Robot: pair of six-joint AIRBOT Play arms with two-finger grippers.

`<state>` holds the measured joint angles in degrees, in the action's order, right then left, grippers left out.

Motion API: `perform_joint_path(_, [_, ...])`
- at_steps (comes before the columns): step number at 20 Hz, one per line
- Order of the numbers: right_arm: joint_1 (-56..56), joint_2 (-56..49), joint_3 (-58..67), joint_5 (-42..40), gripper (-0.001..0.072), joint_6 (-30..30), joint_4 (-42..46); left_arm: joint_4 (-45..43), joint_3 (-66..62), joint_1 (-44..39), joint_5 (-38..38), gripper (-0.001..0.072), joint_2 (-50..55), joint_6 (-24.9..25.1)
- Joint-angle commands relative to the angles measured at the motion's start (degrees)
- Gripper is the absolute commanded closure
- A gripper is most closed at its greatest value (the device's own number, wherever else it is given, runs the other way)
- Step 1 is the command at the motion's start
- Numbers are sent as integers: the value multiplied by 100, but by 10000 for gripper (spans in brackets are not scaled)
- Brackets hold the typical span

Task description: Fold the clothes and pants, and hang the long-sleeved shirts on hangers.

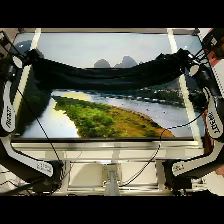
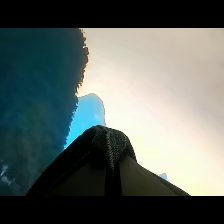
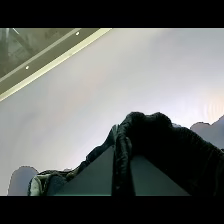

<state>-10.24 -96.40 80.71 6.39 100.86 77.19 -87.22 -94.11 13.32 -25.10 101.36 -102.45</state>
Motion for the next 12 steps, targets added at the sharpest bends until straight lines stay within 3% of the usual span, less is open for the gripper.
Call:
perform_joint_path(1, [7, 15, 0, -138, 676, -7, 17, -175, -2, 0, 2, 681, -55, -4])
perform_joint_path(12, [4, -522, 0, -516, 674, 13, -74, -61, 0, -7, 44, 679, 586, -175])
